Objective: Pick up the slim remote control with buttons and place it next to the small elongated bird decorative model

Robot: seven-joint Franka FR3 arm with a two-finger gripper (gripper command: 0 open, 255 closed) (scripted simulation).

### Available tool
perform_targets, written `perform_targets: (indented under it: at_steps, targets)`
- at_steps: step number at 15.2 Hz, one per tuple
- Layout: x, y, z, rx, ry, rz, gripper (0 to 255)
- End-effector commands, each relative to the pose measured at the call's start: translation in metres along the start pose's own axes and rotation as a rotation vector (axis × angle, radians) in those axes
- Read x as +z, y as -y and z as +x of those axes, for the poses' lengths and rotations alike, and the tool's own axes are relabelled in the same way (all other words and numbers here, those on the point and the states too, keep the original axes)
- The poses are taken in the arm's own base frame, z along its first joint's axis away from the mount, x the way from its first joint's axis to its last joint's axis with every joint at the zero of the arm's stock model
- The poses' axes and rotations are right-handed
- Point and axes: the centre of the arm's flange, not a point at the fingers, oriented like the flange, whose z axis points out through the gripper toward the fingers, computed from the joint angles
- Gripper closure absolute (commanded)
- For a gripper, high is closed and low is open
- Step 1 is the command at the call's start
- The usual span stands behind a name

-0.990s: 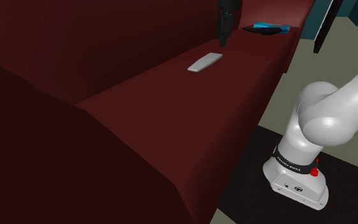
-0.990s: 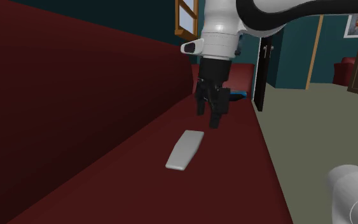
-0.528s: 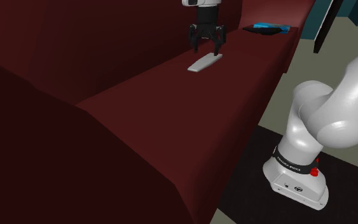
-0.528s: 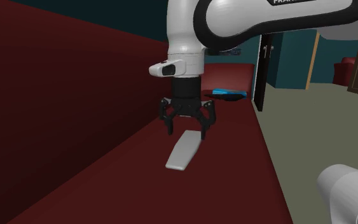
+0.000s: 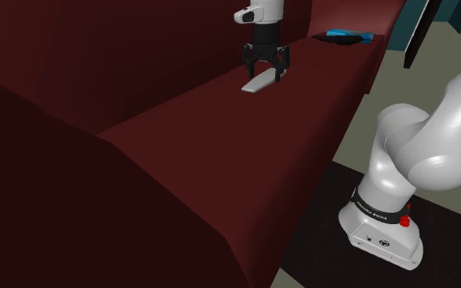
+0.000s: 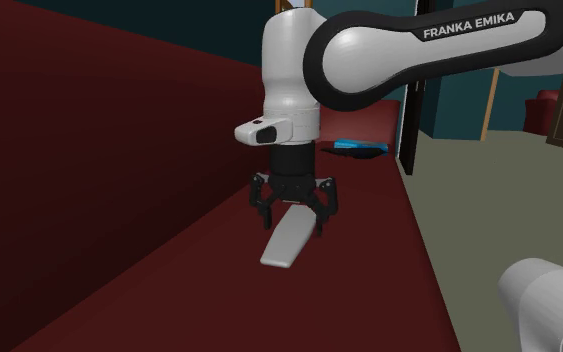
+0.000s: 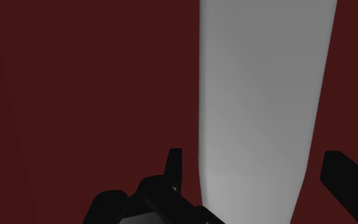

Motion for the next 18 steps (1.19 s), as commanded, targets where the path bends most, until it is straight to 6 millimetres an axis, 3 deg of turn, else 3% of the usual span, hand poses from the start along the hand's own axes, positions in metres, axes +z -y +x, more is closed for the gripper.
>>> perform_targets:
  at_steps: [1,5,6,15,18]
  targets:
    - [0.001,0.000,0.000,0.000,0.000,0.000,0]
    - [0.001,0.000,0.000,0.000,0.000,0.000,0]
    - [0.001,0.000,0.000,0.000,0.000,0.000,255]
    - [0.001,0.000,0.000,0.000,0.000,0.000,255]
    - [-0.015,0.000,0.000,0.000,0.000,0.000,255]
